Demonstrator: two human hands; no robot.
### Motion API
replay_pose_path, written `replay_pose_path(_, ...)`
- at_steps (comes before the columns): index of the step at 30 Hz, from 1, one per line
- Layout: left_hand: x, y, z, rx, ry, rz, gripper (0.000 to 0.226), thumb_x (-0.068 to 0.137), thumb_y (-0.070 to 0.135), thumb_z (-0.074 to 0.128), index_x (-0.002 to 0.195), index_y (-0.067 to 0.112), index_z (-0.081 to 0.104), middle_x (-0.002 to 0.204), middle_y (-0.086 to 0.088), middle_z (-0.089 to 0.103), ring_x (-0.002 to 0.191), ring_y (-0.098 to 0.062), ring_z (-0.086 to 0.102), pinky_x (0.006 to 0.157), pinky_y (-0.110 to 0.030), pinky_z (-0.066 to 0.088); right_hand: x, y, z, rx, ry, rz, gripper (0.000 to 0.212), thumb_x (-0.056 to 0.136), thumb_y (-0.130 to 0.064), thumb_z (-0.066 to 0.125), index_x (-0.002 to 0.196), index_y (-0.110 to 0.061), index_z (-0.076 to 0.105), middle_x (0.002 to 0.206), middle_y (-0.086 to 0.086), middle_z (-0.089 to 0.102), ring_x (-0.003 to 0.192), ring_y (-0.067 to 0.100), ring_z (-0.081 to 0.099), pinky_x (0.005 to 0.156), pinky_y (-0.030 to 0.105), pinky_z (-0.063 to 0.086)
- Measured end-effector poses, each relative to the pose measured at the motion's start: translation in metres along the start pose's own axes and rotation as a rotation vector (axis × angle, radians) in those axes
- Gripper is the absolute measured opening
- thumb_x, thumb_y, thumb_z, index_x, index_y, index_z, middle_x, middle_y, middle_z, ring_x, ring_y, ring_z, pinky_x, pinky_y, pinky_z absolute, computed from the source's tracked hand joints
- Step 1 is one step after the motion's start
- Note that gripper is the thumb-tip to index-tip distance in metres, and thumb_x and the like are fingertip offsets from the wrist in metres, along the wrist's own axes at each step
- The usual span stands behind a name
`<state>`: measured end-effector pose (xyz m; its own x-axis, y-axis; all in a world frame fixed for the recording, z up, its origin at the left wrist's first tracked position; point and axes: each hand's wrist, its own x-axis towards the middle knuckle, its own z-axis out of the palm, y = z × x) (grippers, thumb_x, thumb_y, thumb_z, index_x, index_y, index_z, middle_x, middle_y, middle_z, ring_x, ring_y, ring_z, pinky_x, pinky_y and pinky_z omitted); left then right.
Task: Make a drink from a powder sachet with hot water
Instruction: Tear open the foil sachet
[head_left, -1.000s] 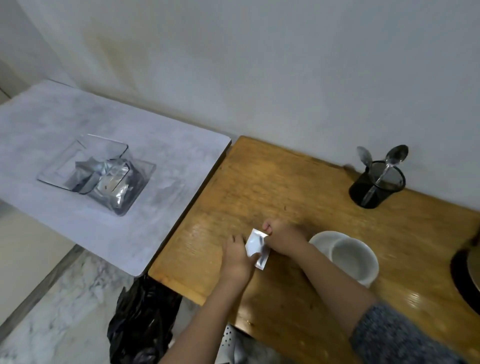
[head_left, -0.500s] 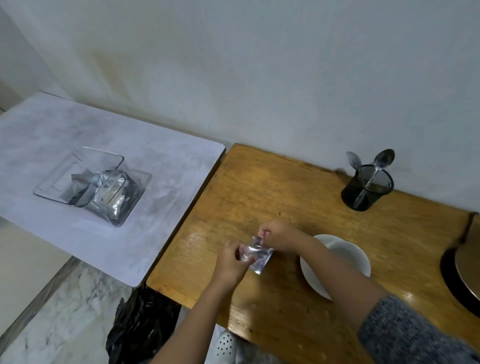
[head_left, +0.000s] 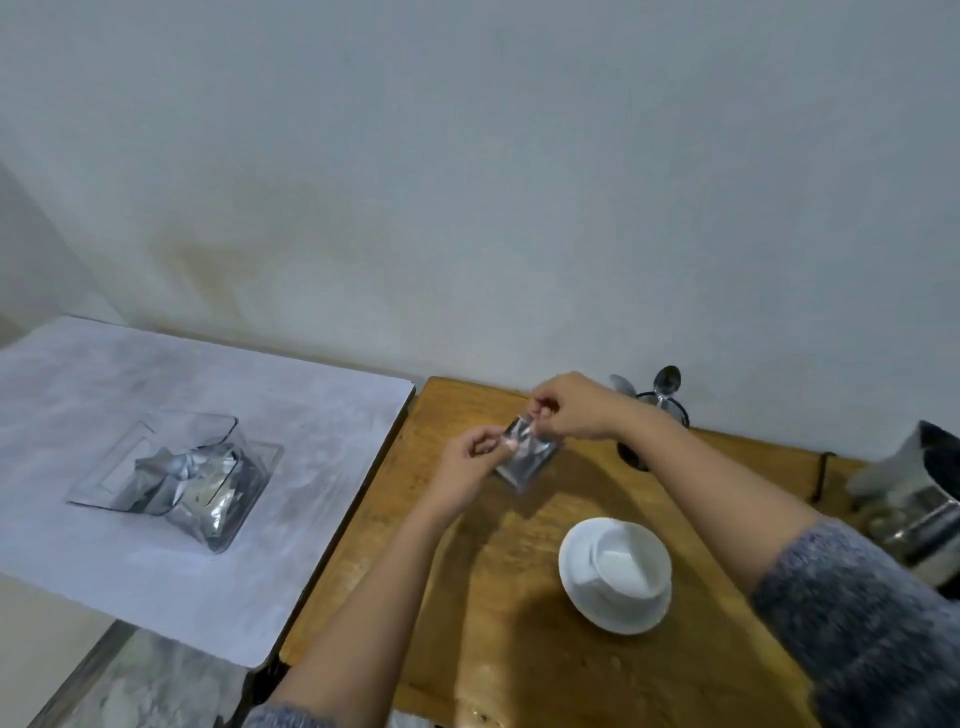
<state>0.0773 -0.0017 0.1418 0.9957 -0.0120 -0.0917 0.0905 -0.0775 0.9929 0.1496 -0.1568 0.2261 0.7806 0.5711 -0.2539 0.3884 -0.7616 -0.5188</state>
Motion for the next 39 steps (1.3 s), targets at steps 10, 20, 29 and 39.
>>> replay_pose_path(10,0.028,0.077,0.039,-0.196,0.087,0.184,0.011,0.086,0.018,0.061,0.084,0.011,0.069,0.078,-0.002,0.064,0.072,-0.006,0.057,0.071,-0.020,0.045,-0.032,-0.023,-0.086,-0.035,0.276,-0.019,0.007,0.082,-0.014,0.063,0.085,-0.010,0.069,0.068,-0.006,0.056,0.061,0.007,0.047,0.057,0.020,0.038)
replay_pose_path(20,0.039,0.111,0.056,-0.284,0.115,0.245,0.003,0.084,0.013,0.064,0.085,0.015,0.066,0.083,0.004,0.066,0.073,0.004,0.062,0.073,-0.014,0.050,-0.049,-0.027,-0.112,0.047,0.404,0.002,0.006,0.080,-0.012,0.066,0.084,-0.014,0.069,0.071,-0.004,0.063,0.063,0.009,0.055,0.053,0.018,0.040)
replay_pose_path(29,0.037,0.115,0.049,-0.249,0.130,0.277,0.007,0.086,0.017,0.061,0.085,0.014,0.067,0.085,0.004,0.066,0.082,-0.007,0.059,0.076,-0.019,0.046,-0.043,-0.029,-0.102,0.046,0.443,0.027,0.015,0.077,-0.005,0.058,0.073,-0.014,0.070,0.067,-0.001,0.064,0.064,0.014,0.056,0.060,0.026,0.048)
replay_pose_path(39,0.027,0.110,0.037,-0.218,0.130,0.242,0.011,0.087,0.016,0.059,0.079,0.016,0.068,0.081,0.002,0.066,0.079,-0.011,0.059,0.074,-0.021,0.047,-0.038,-0.035,-0.081,0.081,0.440,-0.003,0.021,0.075,0.002,0.050,0.073,-0.010,0.068,0.063,0.003,0.063,0.061,0.018,0.061,0.071,0.037,0.058)
